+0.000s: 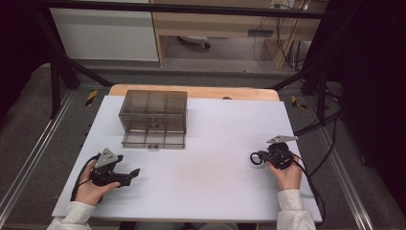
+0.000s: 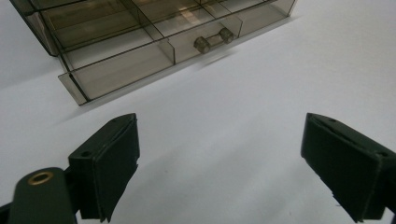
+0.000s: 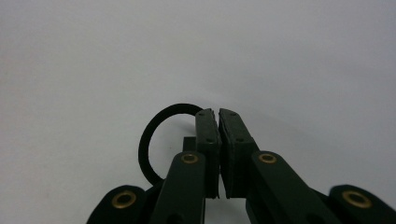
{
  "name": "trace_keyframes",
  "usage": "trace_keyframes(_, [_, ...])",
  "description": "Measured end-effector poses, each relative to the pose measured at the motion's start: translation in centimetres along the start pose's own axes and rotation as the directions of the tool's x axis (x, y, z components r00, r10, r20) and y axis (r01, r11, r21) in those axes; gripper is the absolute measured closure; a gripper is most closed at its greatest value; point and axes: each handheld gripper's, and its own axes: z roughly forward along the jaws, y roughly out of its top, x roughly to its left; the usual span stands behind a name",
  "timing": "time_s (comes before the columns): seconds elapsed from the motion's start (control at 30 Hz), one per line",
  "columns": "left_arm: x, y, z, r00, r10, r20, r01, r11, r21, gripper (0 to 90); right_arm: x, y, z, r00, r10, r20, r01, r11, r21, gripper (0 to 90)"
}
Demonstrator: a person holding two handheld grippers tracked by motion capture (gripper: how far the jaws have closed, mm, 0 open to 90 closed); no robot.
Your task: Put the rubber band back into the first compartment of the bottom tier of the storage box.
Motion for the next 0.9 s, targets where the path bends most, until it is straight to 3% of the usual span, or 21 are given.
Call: trace_keyframes(0.9, [0.0,0.0,0.1,1.0000,0.001,0.005,-0.001,1.0000,0.007,11.5,2.6,1.4,-0.4,0.9951,-0.085,-0.051,0.084,0.996,-0.029,87.1])
